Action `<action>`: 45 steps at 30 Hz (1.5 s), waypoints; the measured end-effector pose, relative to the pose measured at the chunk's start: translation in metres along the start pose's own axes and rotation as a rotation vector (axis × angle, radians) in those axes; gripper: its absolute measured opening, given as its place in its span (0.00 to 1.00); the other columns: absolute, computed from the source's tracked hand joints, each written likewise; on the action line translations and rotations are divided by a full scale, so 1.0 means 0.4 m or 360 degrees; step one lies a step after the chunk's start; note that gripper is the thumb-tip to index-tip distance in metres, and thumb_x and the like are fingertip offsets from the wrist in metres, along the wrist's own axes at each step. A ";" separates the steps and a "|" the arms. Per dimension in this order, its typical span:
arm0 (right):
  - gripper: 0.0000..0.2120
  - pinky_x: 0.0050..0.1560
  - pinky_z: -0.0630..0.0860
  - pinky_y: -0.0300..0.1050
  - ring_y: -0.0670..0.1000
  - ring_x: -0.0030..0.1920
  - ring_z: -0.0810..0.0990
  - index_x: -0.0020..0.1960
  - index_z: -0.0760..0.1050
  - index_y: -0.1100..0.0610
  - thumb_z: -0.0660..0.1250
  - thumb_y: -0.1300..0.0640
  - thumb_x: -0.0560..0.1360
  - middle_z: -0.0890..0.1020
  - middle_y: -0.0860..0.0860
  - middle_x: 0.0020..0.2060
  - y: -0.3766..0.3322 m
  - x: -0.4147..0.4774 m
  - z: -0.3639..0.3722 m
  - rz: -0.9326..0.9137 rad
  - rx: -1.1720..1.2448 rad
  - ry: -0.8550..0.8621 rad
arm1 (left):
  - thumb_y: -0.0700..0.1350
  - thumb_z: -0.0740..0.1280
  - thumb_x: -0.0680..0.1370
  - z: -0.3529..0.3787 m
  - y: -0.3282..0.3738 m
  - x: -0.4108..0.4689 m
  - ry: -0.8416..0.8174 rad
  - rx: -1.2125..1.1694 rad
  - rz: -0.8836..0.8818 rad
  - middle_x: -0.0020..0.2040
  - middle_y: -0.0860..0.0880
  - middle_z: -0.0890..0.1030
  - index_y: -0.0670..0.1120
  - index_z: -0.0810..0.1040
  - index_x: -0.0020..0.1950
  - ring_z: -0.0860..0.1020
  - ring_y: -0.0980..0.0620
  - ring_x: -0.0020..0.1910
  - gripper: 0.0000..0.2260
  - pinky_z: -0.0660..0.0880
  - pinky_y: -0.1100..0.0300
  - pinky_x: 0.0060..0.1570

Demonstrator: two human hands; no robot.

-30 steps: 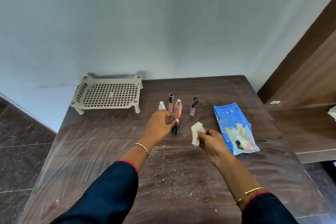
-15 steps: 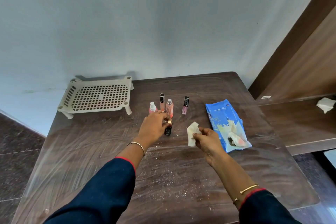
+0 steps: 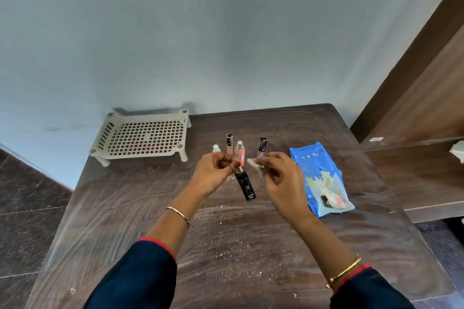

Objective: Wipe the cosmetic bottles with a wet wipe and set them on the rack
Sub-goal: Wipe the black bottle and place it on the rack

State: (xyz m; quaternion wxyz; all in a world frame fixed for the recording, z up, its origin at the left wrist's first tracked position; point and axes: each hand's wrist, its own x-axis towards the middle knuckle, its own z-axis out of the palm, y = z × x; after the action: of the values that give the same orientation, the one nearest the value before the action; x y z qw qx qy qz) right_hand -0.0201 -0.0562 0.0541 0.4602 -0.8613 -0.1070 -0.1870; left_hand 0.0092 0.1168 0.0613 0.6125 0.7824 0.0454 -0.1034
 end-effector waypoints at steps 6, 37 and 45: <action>0.09 0.36 0.79 0.50 0.56 0.45 0.79 0.51 0.81 0.60 0.68 0.62 0.72 0.80 0.55 0.49 -0.021 -0.010 0.022 -0.0617 -0.0591 -0.0355 | 0.43 0.70 0.75 -0.016 0.024 -0.008 -0.0031 0.0029 0.0023 0.41 0.46 0.84 0.45 0.81 0.47 0.83 0.49 0.44 0.02 0.78 0.56 0.53; 0.11 0.42 0.79 0.47 0.55 0.46 0.81 0.48 0.82 0.63 0.62 0.62 0.72 0.82 0.55 0.48 -0.107 -0.131 0.038 -0.0522 -0.0384 -0.0317 | 0.41 0.70 0.75 -0.088 -0.014 -0.096 -0.0013 -0.0256 -0.0099 0.44 0.42 0.83 0.42 0.81 0.48 0.81 0.51 0.42 0.04 0.77 0.61 0.52; 0.10 0.48 0.75 0.37 0.50 0.47 0.80 0.48 0.83 0.61 0.63 0.63 0.72 0.81 0.54 0.49 -0.141 -0.137 0.080 -0.0446 -0.0319 -0.0206 | 0.41 0.70 0.74 -0.143 -0.019 -0.107 -0.0031 -0.0321 -0.0037 0.42 0.44 0.84 0.43 0.81 0.46 0.82 0.51 0.42 0.03 0.77 0.60 0.52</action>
State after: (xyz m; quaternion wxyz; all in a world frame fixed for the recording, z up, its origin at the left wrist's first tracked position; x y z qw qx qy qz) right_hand -0.0829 0.0010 0.0574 0.3336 -0.8897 -0.2362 -0.2034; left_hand -0.0278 0.1763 0.0765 0.6873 0.7151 0.0587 -0.1131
